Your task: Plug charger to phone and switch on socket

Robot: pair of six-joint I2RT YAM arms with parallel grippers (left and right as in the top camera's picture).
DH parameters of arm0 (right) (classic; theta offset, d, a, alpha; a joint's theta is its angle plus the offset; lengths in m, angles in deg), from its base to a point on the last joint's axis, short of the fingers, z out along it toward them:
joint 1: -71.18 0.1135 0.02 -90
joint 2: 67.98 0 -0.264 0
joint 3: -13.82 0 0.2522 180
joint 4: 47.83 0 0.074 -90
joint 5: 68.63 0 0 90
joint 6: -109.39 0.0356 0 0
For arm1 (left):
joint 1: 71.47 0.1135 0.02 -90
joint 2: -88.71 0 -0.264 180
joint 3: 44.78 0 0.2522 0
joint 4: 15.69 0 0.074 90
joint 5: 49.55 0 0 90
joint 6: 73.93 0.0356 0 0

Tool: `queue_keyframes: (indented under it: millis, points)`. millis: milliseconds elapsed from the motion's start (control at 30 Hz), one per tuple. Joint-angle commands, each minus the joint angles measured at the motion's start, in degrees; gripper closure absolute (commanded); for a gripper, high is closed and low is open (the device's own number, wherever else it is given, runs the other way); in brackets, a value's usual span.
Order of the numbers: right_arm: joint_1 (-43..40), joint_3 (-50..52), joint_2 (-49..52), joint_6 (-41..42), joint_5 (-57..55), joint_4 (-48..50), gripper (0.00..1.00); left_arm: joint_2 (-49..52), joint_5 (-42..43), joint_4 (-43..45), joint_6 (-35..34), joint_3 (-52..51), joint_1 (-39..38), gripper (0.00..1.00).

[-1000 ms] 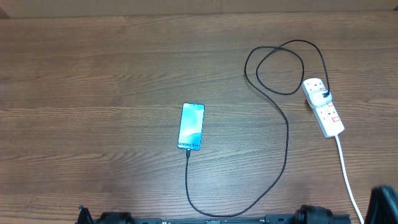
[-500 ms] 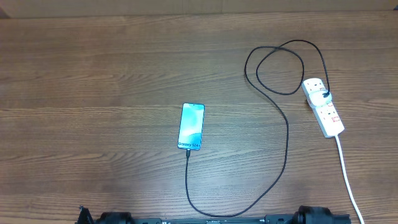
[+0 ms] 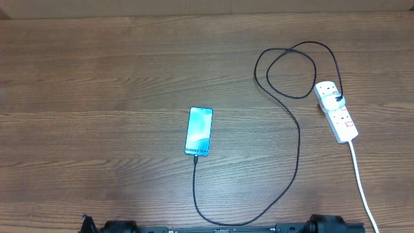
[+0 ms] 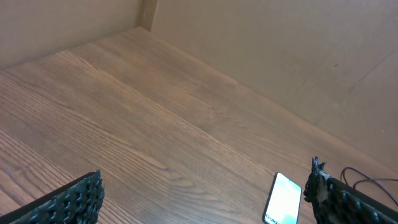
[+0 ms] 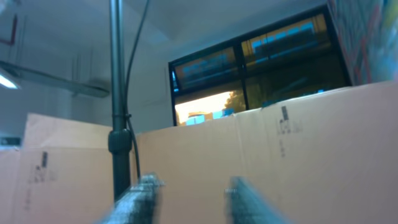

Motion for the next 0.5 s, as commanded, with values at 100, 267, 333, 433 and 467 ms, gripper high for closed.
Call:
queue_keyframes:
  millis: [100,267,333,433,467]
  points:
    - [1.8,-1.9,-0.6,-0.3,-1.0,2.4,0.07,-0.7,-0.8,0.0,-1.0,0.4,0.7,0.01]
    - [2.1,-1.2,-0.6,-0.2,-4.7,6.5,0.0,-0.7,-0.8,0.0,-1.0,0.4,0.7,0.0]
    - [2.1,-0.3,-0.5,-0.2,-7.0,8.9,0.0,-0.7,-0.8,0.0,-1.0,0.4,0.7,0.0]
    - [2.1,3.5,-0.6,-0.2,-9.2,15.0,0.0,-0.7,-0.8,0.0,-1.0,0.4,0.7,0.0]
    - [2.1,4.7,-0.6,-0.2,-9.1,16.5,0.0,-0.7,-0.8,0.0,-1.0,0.4,0.7,0.0]
